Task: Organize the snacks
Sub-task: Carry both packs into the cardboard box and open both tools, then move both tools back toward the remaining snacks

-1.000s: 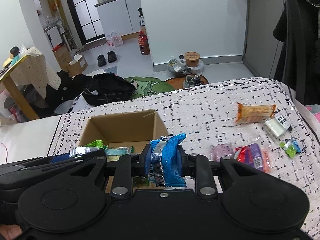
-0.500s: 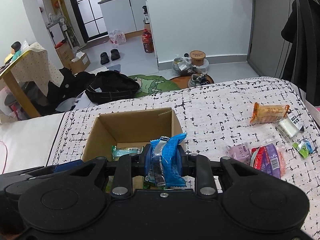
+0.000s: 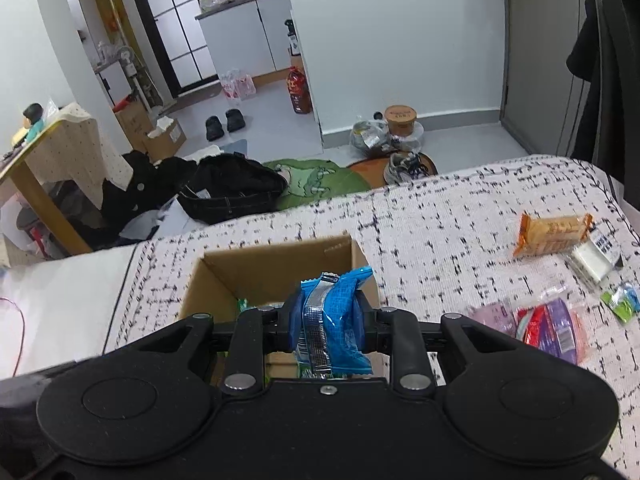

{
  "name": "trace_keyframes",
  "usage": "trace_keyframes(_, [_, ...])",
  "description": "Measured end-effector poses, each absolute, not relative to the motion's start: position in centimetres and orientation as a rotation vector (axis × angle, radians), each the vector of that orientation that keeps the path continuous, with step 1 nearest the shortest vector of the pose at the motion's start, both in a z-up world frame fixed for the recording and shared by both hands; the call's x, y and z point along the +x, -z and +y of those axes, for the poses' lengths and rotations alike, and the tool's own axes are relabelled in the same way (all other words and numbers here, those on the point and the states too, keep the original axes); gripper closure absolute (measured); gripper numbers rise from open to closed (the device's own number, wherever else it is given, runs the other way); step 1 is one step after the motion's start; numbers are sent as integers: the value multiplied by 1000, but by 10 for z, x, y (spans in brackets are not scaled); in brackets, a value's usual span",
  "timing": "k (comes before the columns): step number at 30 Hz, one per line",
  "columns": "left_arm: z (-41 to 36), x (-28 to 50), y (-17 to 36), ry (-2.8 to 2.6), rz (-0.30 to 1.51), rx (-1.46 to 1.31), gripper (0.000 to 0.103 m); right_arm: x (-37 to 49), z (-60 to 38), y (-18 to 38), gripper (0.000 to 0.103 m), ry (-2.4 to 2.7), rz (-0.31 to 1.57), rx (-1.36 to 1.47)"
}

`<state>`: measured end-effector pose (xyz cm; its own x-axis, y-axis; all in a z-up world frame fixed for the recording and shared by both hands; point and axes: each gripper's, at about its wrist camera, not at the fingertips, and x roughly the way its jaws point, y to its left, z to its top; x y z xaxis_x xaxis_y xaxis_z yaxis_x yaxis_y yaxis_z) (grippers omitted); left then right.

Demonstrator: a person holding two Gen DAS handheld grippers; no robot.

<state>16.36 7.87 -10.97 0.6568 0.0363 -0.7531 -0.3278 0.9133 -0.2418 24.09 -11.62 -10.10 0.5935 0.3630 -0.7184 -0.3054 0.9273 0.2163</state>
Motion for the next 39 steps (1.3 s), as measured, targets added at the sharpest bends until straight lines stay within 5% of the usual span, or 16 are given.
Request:
trace_keyframes(6, [78, 166, 111, -223, 842, -378, 47, 244, -116, 94, 56, -412, 803, 74])
trace_keyframes(11, [71, 169, 111, -230, 860, -348, 25, 247, -126, 96, 50, -382, 820, 72])
trace_keyframes(16, [59, 173, 109, -202, 869, -325, 19, 243, -142, 95, 32, -343, 825, 68])
trace_keyframes(28, [21, 176, 99, -98, 840, -244, 6, 236, -191, 83, 6, -263, 827, 32])
trace_keyframes(39, [-16, 183, 95, 22, 842, -195, 2, 224, -243, 80, 1, -163, 842, 27])
